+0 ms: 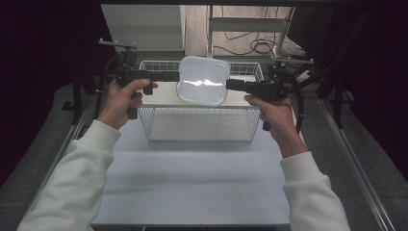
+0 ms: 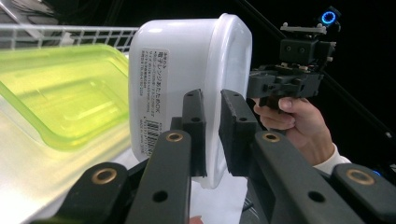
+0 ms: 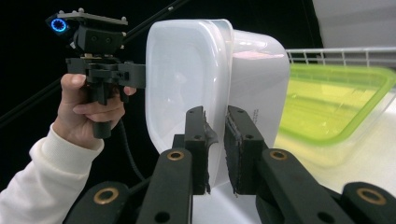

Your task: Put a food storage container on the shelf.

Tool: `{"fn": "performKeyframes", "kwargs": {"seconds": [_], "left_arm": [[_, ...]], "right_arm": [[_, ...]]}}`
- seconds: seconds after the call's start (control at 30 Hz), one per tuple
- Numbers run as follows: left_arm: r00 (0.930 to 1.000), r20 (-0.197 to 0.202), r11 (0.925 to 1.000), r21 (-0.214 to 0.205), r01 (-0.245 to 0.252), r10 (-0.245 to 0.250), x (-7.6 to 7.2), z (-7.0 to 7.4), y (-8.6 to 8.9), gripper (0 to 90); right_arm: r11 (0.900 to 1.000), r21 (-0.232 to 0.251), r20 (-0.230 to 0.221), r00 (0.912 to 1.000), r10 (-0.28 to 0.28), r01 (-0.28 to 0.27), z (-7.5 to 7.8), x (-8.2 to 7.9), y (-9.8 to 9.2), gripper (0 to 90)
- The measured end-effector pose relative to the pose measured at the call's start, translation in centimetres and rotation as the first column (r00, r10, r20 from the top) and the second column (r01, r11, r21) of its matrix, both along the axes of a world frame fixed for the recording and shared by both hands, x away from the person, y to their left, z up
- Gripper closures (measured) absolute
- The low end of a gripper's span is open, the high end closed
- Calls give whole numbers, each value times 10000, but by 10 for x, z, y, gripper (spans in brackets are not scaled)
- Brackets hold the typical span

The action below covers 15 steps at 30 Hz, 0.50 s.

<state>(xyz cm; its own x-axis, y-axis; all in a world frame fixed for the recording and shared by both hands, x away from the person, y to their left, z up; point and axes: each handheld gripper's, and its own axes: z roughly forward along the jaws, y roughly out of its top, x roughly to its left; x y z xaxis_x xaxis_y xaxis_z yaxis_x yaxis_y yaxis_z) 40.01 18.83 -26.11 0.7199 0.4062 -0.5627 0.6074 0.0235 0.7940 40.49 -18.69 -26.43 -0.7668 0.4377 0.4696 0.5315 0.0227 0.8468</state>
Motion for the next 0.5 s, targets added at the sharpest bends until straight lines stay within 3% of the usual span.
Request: {"fn": "performKeyframes", "kwargs": {"seconds": [0.27,0.5], "left_arm": [[9998,-77,9997,-171,-185,184,21,4,3,809],[9985,-372,9990,-173,-406,399,40,-2,5,807]], "right_arm": [[10000,51,-97,9999,-46,46,10,24,4,790],[9999,-115,-333,9994,-122,118,11,44,9,790]]}}
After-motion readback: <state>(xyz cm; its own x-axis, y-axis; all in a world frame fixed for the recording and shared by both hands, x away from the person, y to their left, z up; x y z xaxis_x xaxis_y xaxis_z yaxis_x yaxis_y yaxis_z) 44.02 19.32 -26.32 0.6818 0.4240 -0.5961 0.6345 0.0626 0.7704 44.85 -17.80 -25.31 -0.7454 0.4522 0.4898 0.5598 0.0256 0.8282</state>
